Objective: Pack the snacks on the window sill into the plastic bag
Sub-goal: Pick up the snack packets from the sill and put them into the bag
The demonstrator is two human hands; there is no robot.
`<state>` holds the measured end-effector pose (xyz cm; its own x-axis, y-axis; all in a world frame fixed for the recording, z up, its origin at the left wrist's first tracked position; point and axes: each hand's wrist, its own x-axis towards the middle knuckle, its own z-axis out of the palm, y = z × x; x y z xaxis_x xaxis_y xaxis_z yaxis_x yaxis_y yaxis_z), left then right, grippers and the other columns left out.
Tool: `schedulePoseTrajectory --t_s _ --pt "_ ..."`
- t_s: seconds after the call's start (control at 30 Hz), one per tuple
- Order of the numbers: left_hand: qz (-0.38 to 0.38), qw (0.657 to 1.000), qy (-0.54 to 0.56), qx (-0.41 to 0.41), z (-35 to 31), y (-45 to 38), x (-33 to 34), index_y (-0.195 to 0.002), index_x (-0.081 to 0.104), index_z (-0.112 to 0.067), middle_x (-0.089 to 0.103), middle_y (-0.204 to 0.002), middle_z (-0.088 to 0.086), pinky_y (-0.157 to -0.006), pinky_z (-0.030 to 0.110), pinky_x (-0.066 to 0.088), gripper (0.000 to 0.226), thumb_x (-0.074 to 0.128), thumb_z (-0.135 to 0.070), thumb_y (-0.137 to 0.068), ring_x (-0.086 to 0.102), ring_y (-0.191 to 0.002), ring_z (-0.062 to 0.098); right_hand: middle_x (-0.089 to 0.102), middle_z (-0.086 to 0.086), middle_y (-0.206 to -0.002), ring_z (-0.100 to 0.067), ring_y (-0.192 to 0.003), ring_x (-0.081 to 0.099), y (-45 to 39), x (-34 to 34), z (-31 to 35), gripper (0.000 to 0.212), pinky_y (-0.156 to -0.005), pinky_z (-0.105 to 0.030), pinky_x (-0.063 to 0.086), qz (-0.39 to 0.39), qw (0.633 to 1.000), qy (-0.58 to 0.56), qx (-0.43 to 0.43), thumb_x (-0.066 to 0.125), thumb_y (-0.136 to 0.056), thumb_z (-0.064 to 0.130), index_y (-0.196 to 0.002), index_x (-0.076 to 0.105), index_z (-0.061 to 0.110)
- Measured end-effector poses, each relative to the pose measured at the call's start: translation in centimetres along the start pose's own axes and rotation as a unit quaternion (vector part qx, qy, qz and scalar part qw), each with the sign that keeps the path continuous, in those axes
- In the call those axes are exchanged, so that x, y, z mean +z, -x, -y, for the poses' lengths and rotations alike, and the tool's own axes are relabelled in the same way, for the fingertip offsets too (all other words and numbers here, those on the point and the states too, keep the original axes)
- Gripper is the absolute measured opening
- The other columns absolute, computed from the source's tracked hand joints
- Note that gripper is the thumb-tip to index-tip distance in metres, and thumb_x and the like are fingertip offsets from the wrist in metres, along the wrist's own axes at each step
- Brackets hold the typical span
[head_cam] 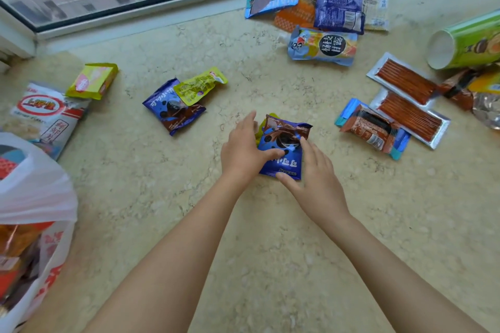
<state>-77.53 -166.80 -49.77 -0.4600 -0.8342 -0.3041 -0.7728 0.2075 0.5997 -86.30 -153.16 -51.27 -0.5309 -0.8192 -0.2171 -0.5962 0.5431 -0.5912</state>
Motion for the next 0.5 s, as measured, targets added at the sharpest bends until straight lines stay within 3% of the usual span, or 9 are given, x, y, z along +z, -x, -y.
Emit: schedulePoseTrajectory --t_s 0.13,0.23,0.3,0.43,0.5 --pt "0.028 0.980 0.170 -0.103 -0.3 -0.2 0.0 -0.138 0.044 -0.019 0.059 -0.118 -0.004 -0.096 0.037 0.048 0.086 0.088 -0.026 -0.065 0.059 -0.109 0.015 0.023 -0.003 -0.156 -0.020 -0.141 0.023 -0.8 0.3 0.8 0.092 -0.110 -0.034 0.030 -0.001 1.000 0.000 -0.002 0.066 -0.081 0.048 -0.152 0.012 0.025" --pt "0.058 0.941 0.304 -0.136 0.1 0.2 -0.2 -0.117 0.064 -0.015 0.071 -0.106 0.002 -0.088 0.032 0.054 0.047 0.080 -0.025 -0.074 0.067 -0.098 0.015 0.026 -0.003 -0.154 -0.021 -0.139 0.025 -1.2 0.4 1.3 0.096 -0.105 -0.036 0.036 -0.001 1.000 0.006 0.003 0.070 -0.076 0.051 -0.151 0.014 0.030" --pt "0.084 0.922 0.357 -0.127 0.2 1.4 -0.5 -0.109 0.069 -0.012 0.073 -0.100 0.005 -0.074 0.021 0.055 0.023 0.069 -0.016 -0.086 0.069 -0.088 0.011 0.031 -0.002 -0.152 -0.020 -0.137 0.030 -1.2 0.6 1.7 0.098 -0.101 -0.038 0.040 -0.013 1.000 -0.004 0.001 0.071 -0.072 0.057 -0.150 0.017 0.031" --pt "0.110 0.891 0.421 -0.129 1.0 3.8 -1.3 -0.119 0.063 -0.017 0.072 -0.103 0.004 -0.057 0.019 0.052 0.026 0.061 -0.015 -0.093 0.070 -0.080 0.005 0.038 0.001 -0.145 -0.018 -0.131 0.038 -0.4 1.5 2.7 0.100 -0.091 -0.038 0.048 -0.033 0.999 -0.016 -0.009 0.063 -0.064 0.071 -0.148 0.021 0.037" --pt "0.132 0.879 0.438 -0.132 1.6 5.0 -1.8 -0.122 0.059 -0.022 0.073 -0.101 0.007 -0.059 0.026 0.055 0.029 0.061 -0.015 -0.093 0.071 -0.079 0.014 0.043 0.002 -0.139 -0.017 -0.125 0.044 0.0 1.9 3.2 0.096 -0.087 -0.038 0.050 -0.040 0.999 -0.033 -0.012 0.070 -0.064 0.061 -0.146 0.025 0.038"
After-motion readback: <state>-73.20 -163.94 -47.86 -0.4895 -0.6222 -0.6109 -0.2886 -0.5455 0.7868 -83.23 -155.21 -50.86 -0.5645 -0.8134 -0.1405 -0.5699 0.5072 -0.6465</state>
